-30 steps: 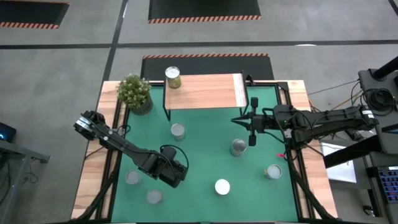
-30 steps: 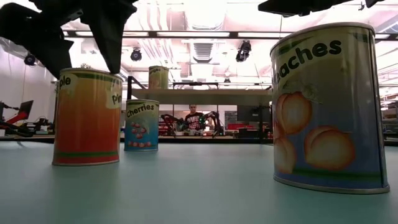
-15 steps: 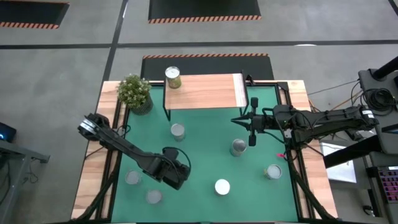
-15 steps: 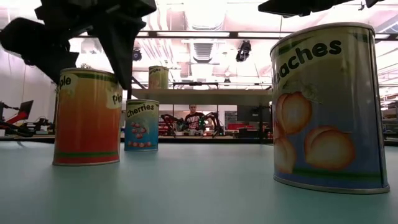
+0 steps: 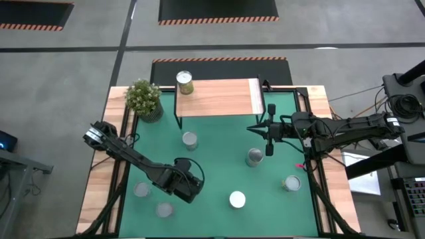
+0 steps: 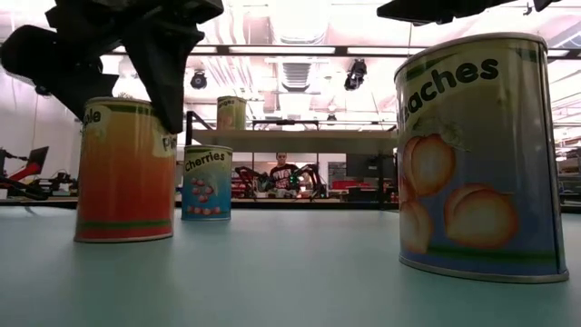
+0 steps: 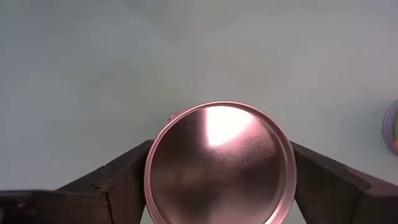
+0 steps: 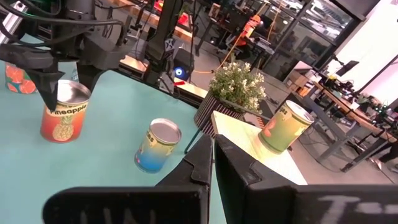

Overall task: Pick and place cans onto a shelf
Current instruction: Put the big canned pineapple on the shelf aligned with the other big canned oranges

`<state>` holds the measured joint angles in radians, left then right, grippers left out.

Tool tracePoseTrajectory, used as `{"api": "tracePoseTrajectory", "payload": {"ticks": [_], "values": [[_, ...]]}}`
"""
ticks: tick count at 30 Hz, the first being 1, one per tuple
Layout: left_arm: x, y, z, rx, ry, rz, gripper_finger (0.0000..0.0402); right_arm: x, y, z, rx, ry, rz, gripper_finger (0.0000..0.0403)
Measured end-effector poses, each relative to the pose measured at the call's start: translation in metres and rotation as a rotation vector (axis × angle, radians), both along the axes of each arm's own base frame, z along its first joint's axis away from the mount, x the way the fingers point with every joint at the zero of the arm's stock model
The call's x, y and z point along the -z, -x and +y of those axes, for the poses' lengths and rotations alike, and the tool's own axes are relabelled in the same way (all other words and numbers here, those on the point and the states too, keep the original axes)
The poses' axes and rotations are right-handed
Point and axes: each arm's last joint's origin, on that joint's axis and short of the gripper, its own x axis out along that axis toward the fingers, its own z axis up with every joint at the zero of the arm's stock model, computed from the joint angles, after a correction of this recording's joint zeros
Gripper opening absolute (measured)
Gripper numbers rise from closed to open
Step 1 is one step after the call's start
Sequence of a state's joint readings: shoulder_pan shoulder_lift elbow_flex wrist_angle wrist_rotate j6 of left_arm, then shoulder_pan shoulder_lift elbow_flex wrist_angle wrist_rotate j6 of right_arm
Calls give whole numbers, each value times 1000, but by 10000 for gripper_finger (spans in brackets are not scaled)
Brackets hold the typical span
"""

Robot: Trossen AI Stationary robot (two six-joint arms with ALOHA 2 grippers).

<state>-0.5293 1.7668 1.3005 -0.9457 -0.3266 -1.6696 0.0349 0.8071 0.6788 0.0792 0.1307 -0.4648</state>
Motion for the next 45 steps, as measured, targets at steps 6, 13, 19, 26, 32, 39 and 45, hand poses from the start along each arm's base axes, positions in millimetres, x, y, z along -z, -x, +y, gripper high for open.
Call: {"api": "tracePoseTrajectory", "payload": {"ticks": [6, 13, 19, 26, 32, 39, 45], "values": [[-41, -13, -2, 221, -35, -32, 319, 0, 0, 0, 0, 0, -1, 9], [-110, -26, 4, 585, -160, -88, 312, 0, 0, 0, 0, 0, -2, 9], [-156, -33, 31, 806, -298, -102, 313, 0, 0, 0, 0, 0, -2, 9], [-189, -44, 101, 864, -454, -47, 313, 0, 0, 0, 0, 0, 6, 9], [-208, -47, 185, 716, -526, -20, 313, 0, 3, 0, 1, 5, 13, 9], [-193, -44, 274, 609, -389, -50, 313, 1, 4, 0, 1, 5, 21, 9], [-171, -45, 304, 652, -375, -38, 313, 2, 4, 0, 2, 2, 35, 9]]}}
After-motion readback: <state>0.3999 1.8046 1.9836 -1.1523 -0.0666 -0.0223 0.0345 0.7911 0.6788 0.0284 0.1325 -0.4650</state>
